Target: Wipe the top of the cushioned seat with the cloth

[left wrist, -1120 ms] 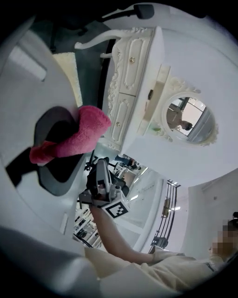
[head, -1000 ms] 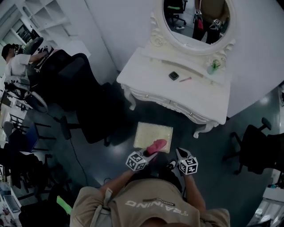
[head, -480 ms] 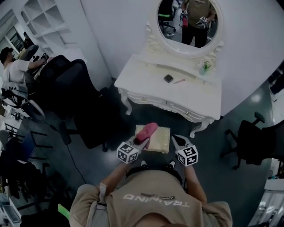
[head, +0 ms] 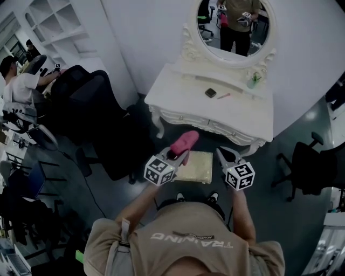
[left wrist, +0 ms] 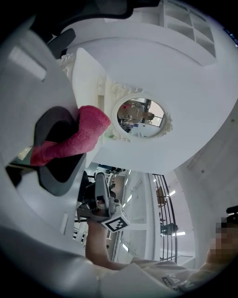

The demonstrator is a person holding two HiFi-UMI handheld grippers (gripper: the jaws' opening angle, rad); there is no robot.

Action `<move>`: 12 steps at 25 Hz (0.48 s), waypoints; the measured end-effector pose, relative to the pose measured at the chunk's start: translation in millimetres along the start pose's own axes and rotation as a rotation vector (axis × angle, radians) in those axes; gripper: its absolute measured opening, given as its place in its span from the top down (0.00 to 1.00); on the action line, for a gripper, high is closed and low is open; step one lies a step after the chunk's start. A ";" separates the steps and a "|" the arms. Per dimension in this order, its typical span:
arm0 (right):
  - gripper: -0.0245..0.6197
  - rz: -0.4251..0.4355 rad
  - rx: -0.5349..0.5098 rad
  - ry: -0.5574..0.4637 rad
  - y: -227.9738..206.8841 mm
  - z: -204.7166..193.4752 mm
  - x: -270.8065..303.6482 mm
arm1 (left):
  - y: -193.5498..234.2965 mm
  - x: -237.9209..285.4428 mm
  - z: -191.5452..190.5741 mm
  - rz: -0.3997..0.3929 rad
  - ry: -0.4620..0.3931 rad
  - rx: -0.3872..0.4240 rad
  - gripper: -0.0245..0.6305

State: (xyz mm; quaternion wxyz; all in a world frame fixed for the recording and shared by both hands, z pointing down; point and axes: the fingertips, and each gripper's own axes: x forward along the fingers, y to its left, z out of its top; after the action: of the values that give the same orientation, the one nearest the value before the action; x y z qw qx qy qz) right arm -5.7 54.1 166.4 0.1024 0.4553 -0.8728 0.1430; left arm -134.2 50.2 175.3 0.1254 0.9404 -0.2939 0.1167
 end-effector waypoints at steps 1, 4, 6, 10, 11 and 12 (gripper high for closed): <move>0.95 -0.011 -0.002 -0.020 -0.4 10.4 -0.2 | 4.2 -2.7 11.7 0.003 -0.016 0.011 0.90; 0.95 -0.040 -0.023 -0.082 2.8 43.2 -3.7 | 16.3 -13.1 45.2 0.025 -0.068 0.040 0.90; 0.95 -0.053 -0.048 -0.115 6.6 62.8 -8.1 | 21.7 -19.6 63.7 0.042 -0.110 0.041 0.90; 0.95 -0.071 -0.088 -0.176 13.9 91.6 -17.5 | 26.1 -30.1 89.1 0.113 -0.174 0.094 0.90; 0.95 -0.076 -0.092 -0.190 15.9 96.3 -19.7 | 26.0 -33.1 95.3 0.137 -0.193 0.120 0.90; 0.95 -0.080 -0.095 -0.203 18.1 99.9 -21.5 | 25.3 -36.3 101.7 0.159 -0.214 0.142 0.90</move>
State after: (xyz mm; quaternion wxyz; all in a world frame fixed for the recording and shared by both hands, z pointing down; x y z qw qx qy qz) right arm -13.3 46.1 63.2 0.0408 0.4966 -0.8656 0.0506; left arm -163.1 18.1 73.2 0.0167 0.9278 -0.3700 0.0457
